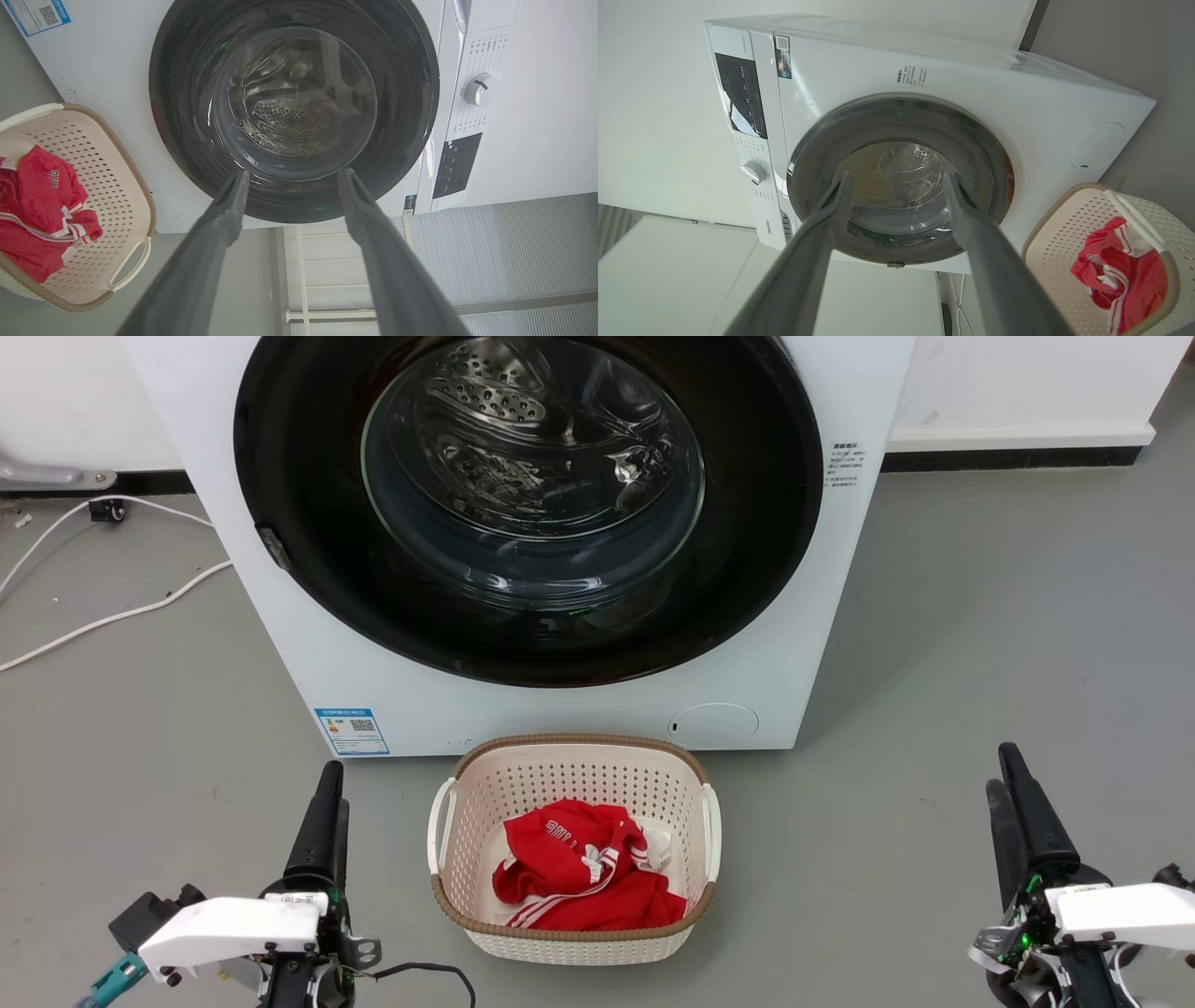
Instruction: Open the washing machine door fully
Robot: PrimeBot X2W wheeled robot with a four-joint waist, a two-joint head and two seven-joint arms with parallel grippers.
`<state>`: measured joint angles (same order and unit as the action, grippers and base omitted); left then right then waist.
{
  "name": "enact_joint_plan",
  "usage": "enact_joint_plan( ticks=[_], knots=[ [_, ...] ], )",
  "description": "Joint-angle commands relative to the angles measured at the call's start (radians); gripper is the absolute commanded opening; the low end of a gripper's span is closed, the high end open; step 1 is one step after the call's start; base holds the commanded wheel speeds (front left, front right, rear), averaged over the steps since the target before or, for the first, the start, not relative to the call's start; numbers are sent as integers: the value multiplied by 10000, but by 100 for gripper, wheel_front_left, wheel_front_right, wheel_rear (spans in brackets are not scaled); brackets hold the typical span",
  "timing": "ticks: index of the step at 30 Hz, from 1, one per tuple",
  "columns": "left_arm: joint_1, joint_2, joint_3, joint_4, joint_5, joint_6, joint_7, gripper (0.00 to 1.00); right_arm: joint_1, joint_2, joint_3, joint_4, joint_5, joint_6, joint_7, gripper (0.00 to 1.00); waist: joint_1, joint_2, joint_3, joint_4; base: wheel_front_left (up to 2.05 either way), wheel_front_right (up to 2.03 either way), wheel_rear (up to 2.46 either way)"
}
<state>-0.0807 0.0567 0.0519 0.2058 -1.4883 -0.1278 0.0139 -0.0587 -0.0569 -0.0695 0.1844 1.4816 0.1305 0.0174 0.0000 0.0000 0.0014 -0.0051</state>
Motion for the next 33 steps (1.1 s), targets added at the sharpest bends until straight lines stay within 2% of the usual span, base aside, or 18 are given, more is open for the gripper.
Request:
enact_joint_plan(
  ticks=[1,14,33],
  knots=[
    [-228,39,-10,-282,475,-18,-116,100,-86,-16,-18,-322,-535,2,-114,100,0,0,-1,-2,0,0,0],
    [-259,21,-7,-863,2874,-22,-611,100,29,-2,195,-1011,-3902,2,-618,100,0,0,-17,-15,0,0,0],
    [-120,-3,-321,-1339,5995,113,-1227,100,292,19,567,-1392,-7798,2,-1247,100,0,0,-9,-48,0,0,0]
  ],
)
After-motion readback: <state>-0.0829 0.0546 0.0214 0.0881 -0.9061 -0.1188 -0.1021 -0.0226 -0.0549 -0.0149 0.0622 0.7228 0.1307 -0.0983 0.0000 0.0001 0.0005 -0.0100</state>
